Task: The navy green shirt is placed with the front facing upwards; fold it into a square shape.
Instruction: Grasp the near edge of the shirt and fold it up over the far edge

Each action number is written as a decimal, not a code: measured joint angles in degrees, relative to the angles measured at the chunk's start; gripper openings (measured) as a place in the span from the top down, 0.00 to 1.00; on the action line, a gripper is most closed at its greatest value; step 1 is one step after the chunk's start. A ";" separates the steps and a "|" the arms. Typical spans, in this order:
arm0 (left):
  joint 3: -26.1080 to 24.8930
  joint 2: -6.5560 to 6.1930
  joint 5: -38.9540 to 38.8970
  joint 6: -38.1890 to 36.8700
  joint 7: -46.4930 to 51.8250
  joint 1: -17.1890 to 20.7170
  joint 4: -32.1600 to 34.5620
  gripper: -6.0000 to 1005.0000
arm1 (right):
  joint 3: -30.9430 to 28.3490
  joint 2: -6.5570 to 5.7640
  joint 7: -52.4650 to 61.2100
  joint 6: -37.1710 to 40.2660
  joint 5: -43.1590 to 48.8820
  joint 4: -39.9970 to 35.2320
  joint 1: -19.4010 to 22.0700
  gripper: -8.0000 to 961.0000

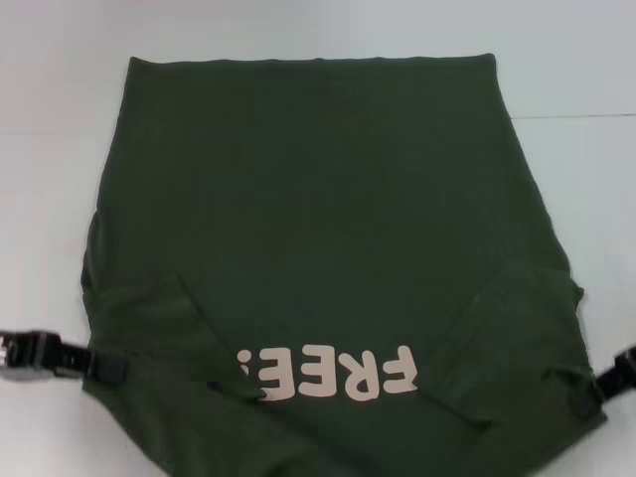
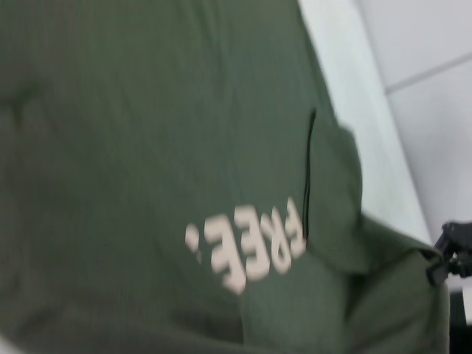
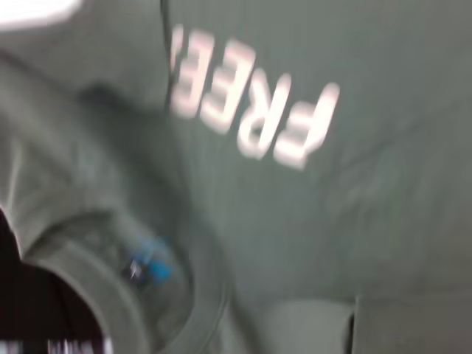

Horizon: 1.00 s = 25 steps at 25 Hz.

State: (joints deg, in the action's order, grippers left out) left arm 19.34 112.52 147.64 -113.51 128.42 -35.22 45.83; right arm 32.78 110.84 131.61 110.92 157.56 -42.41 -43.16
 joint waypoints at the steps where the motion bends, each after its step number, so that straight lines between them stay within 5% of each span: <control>1: -0.43 -0.06 -0.82 0.60 -0.01 -0.01 -0.02 0.95 | -1.43 -0.34 -0.02 -0.46 -0.30 0.03 0.06 0.94; 11: -3.68 0.03 -12.18 11.96 -0.09 0.56 -2.25 0.94 | -8.20 -2.46 1.53 -9.84 -9.30 1.41 1.38 0.93; 25: -3.82 3.66 -19.89 31.08 -5.53 0.80 -9.52 0.95 | -8.76 0.54 1.69 -32.10 -22.81 3.85 5.11 0.90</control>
State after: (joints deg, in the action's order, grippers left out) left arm 15.52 116.18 127.74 -82.43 122.89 -34.42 36.31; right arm 24.02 111.38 133.29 78.82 134.75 -38.56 -38.06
